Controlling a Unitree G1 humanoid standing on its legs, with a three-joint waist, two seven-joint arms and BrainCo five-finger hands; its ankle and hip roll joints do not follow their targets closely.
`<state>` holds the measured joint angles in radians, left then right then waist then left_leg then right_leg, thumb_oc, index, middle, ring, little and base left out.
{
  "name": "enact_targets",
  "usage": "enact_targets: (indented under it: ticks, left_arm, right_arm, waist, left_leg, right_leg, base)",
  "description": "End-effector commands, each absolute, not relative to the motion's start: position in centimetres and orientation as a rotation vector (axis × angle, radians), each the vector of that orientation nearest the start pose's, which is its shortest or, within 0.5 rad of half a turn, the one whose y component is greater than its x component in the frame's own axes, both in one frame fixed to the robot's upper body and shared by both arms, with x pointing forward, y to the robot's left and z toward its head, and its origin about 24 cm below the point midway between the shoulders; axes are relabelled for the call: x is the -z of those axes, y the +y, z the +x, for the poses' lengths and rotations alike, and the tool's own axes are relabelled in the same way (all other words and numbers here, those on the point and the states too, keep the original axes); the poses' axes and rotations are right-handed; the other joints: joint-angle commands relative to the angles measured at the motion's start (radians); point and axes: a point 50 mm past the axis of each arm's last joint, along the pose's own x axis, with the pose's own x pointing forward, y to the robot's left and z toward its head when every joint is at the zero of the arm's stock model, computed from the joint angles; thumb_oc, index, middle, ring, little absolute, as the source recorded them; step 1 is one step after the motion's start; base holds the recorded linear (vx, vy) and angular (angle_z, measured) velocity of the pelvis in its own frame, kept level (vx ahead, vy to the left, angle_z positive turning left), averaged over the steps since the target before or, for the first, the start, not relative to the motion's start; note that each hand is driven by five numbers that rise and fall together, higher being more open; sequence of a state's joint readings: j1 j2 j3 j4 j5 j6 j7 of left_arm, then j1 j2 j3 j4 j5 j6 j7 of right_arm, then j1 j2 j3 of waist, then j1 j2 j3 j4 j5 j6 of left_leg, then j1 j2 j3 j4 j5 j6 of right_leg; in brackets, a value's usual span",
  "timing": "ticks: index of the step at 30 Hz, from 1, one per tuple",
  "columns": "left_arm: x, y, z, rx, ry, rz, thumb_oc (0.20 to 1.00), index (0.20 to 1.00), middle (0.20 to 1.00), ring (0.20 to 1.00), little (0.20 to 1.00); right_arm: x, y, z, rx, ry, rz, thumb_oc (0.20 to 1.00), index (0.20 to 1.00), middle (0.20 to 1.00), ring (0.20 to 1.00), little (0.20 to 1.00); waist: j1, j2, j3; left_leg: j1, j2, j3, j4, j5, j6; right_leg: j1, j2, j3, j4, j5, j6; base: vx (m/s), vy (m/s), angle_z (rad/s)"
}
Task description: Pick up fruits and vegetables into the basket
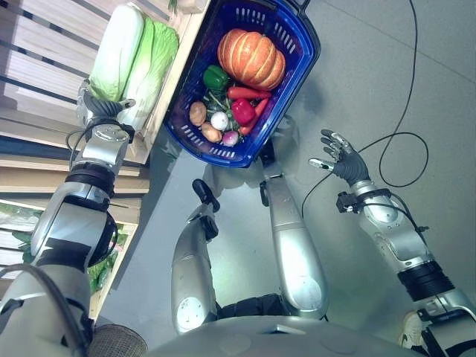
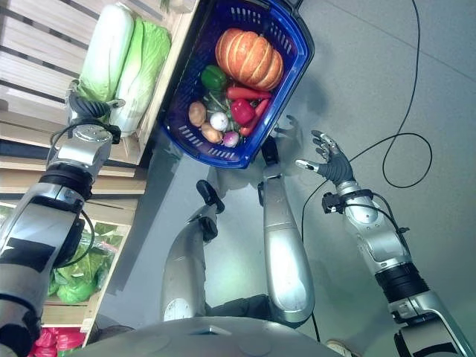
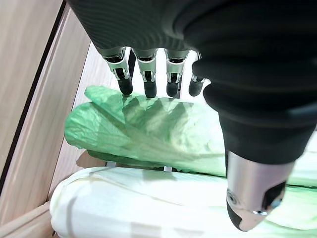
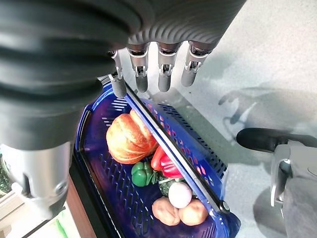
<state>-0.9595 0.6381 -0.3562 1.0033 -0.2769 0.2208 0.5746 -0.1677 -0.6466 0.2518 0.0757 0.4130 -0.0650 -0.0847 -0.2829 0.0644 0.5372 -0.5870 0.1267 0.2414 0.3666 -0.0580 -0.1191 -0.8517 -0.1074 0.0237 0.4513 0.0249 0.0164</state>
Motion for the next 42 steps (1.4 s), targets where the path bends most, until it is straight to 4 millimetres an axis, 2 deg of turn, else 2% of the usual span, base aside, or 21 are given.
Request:
enact_targets:
  ticks: [1, 8, 19, 23, 26, 27, 28, 29, 30, 36, 42]
  left_arm:
    - [-15.9, 34.3, 35.9, -0.915, 0.219, 0.58, 1.0, 1.0, 1.0, 1.0, 1.0]
    - [-17.7, 36.2, 35.0, -1.038, 0.224, 0.635, 1.0, 1.0, 1.0, 1.0, 1.0]
    - [-18.8, 36.7, 34.9, -1.098, 0.262, 0.687, 1.0, 1.0, 1.0, 1.0, 1.0]
    - [-18.6, 37.2, 34.6, -1.042, 0.416, 0.886, 1.0, 1.0, 1.0, 1.0, 1.0]
    - [-17.5, 37.7, 34.1, -0.984, 0.564, 0.966, 1.0, 1.0, 1.0, 1.0, 1.0]
    - [-17.1, 37.7, 33.9, -0.968, 0.599, 0.987, 0.95, 0.95, 0.95, 0.95, 0.95]
    - [-16.8, 37.9, 33.7, -0.959, 0.63, 1.013, 0.658, 0.658, 0.658, 0.658, 0.658]
    - [-16.7, 38.0, 33.6, -0.959, 0.651, 1.037, 0.507, 0.507, 0.507, 0.507, 0.507]
    - [-16.6, 38.0, 33.5, -0.959, 0.664, 1.052, 0.2, 0.2, 0.2, 0.2, 0.2]
    - [-16.1, 38.1, 33.3, -0.94, 0.716, 1.1, 0.2, 0.2, 0.2, 0.2, 0.2]
    - [-14.7, 37.8, 33.2, -0.916, 0.725, 1.014, 0.2, 0.2, 0.2, 0.2, 0.2]
  right_arm:
    - [-8.1, -21.1, 27.7, -0.133, -0.061, -0.193, 1.0, 1.0, 1.0, 1.0, 1.0]
    - [-7.8, -21.4, 27.5, -0.132, -0.045, -0.179, 1.0, 1.0, 1.0, 1.0, 1.0]
    - [-7.6, -21.3, 27.6, -0.132, -0.041, -0.159, 1.0, 1.0, 1.0, 1.0, 1.0]
    - [-7.7, -21.6, 27.6, -0.127, -0.04, -0.141, 1.0, 1.0, 1.0, 1.0, 1.0]
    - [-7.9, -21.8, 27.6, -0.131, -0.043, -0.135, 1.0, 1.0, 1.0, 1.0, 1.0]
    - [-7.9, -21.8, 27.7, -0.133, -0.044, -0.134, 1.0, 1.0, 1.0, 1.0, 1.0]
    - [-8.0, -21.8, 27.8, -0.135, -0.046, -0.134, 1.0, 1.0, 1.0, 1.0, 1.0]
    - [-8.0, -21.8, 27.8, -0.137, -0.049, -0.137, 1.0, 1.0, 1.0, 1.0, 1.0]
    - [-8.1, -21.8, 27.9, -0.139, -0.053, -0.139, 1.0, 1.0, 1.0, 1.0, 1.0]
    - [-8.4, -21.9, 28.0, -0.142, -0.07, -0.128, 1.0, 1.0, 1.0, 1.0, 1.0]
    - [-8.7, -21.8, 28.0, -0.141, -0.087, -0.131, 1.0, 1.0, 1.0, 1.0, 1.0]
  waist:
    - [-0.023, -0.031, -0.017]
    - [-0.028, -0.033, -0.017]
    - [-0.035, -0.028, -0.017]
    - [-0.045, -0.025, -0.017]
    - [-0.053, -0.022, -0.017]
    - [-0.056, -0.02, -0.017]
    - [-0.058, -0.02, -0.017]
    - [-0.06, -0.019, -0.017]
    - [-0.062, -0.019, -0.017]
    - [-0.067, -0.022, -0.017]
    - [-0.067, -0.021, -0.017]
  left_leg:
    - [-0.136, -0.01, 0.026, 0.102, -0.019, 0.034]
    - [-0.174, -0.004, 0.024, 0.133, -0.036, 0.038]
    - [-0.198, -0.006, 0.023, 0.153, -0.052, 0.04]
    - [-0.211, -0.008, 0.024, 0.164, -0.059, 0.041]
    - [-0.211, -0.008, 0.029, 0.161, -0.058, 0.04]
    - [-0.211, -0.009, 0.031, 0.161, -0.058, 0.04]
    - [-0.212, -0.008, 0.032, 0.16, -0.057, 0.039]
    - [-0.213, -0.006, 0.033, 0.161, -0.057, 0.038]
    - [-0.214, -0.005, 0.034, 0.161, -0.057, 0.037]
    - [-0.209, -0.003, 0.035, 0.155, -0.054, 0.032]
    - [-0.182, -0.005, 0.036, 0.135, -0.046, 0.027]
  right_leg:
    - [-0.024, 0.031, -0.021, 0.126, -0.171, 0.036]
    - [-0.064, 0.029, -0.01, 0.14, -0.167, 0.034]
    - [-0.095, 0.021, -0.001, 0.147, -0.162, 0.037]
    - [-0.114, 0.019, 0.007, 0.15, -0.155, 0.039]
    - [-0.12, 0.02, 0.014, 0.143, -0.146, 0.041]
    - [-0.121, 0.02, 0.016, 0.141, -0.144, 0.041]
    - [-0.123, 0.02, 0.018, 0.138, -0.141, 0.041]
    - [-0.124, 0.02, 0.02, 0.136, -0.14, 0.041]
    - [-0.126, 0.02, 0.023, 0.135, -0.139, 0.041]
    - [-0.123, 0.021, 0.027, 0.13, -0.137, 0.04]
    - [-0.105, 0.018, 0.021, 0.125, -0.137, 0.04]
  base:
    - [0.03, 0.01, -0.04]
    - [0.02, 0.02, -0.03]
    - [0.0, 0.004, -0.01]
    - [0.0, 0.0, 0.0]
    - [0.01, 0.024, -0.04]
    - [0.0, 0.032, -0.04]
    - [0.0, 0.025, -0.05]
    - [0.0, 0.018, -0.06]
    - [0.0, 0.018, -0.06]
    - [-0.01, 0.003, -0.05]
    - [-0.01, 0.011, 0.0]
